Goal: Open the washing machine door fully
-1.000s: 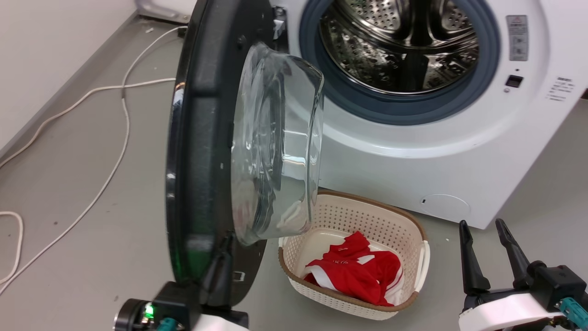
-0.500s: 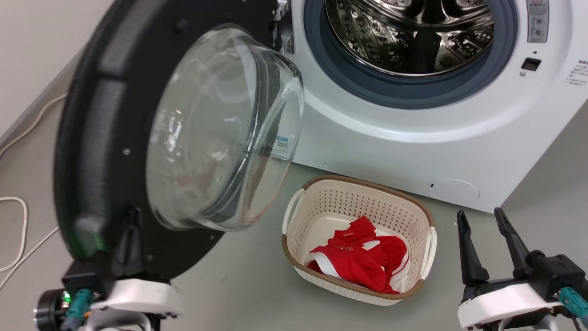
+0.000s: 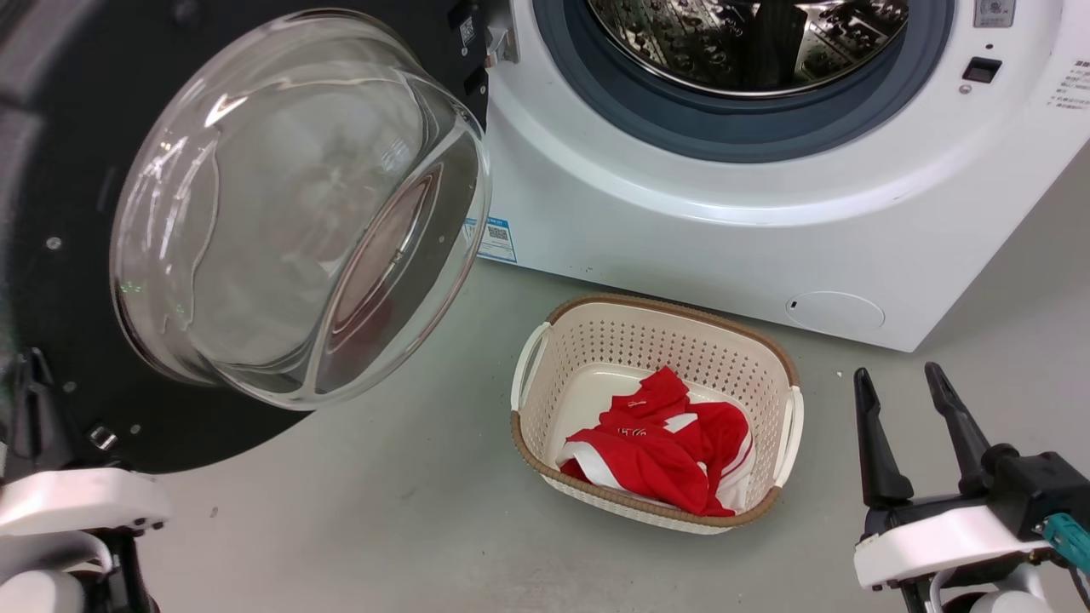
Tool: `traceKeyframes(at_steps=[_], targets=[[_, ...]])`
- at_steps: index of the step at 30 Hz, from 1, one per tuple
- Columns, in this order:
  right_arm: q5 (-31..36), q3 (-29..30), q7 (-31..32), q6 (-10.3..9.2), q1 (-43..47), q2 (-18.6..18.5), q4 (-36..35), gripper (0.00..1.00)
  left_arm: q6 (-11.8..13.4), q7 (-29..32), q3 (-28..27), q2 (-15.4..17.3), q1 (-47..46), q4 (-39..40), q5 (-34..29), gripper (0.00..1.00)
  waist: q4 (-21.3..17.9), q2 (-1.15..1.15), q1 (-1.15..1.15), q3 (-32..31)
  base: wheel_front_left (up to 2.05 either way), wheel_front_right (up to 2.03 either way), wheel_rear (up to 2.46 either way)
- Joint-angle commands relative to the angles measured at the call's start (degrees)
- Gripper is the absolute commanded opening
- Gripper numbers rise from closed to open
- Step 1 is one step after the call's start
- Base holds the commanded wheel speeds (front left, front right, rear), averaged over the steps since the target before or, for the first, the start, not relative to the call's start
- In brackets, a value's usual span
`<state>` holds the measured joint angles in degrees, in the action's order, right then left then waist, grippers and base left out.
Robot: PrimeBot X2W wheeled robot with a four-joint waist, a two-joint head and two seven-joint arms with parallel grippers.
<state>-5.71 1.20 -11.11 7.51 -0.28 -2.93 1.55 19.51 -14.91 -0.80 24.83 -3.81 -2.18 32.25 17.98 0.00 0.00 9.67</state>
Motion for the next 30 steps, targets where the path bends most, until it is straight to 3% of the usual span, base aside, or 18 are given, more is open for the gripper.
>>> traceKeyframes(at_steps=[1,6,19,30], targets=[[0.24,0.3,0.01,-0.04,-1.08,0.11,-0.4,1.0,-0.69,-0.36,-1.76,0.77,-1.02,-0.89,0.55,0.0,-0.1,0.0,0.0,0.53,0.0,0.0,0.0],[0.49,0.64,0.13,-0.04,-1.54,0.12,-0.68,1.0,-3.42,-0.26,-5.03,1.29,-2.99,-4.61,1.68,0.0,-0.2,0.0,0.0,1.56,0.0,0.0,0.0],[0.37,0.28,0.01,-0.04,-1.97,0.11,0.09,1.0,-6.84,-0.15,-8.55,0.44,-6.77,-12.75,0.01,0.0,-1.06,0.0,0.0,1.42,0.0,0.0,0.0],[-0.66,-0.39,-1.13,-0.04,-0.72,0.12,2.08,1.0,-8.52,-0.27,-7.7,-3.56,-0.78,-9.8,-6.34,0.0,-2.61,0.0,0.0,-2.55,0.0,0.0,0.0]])
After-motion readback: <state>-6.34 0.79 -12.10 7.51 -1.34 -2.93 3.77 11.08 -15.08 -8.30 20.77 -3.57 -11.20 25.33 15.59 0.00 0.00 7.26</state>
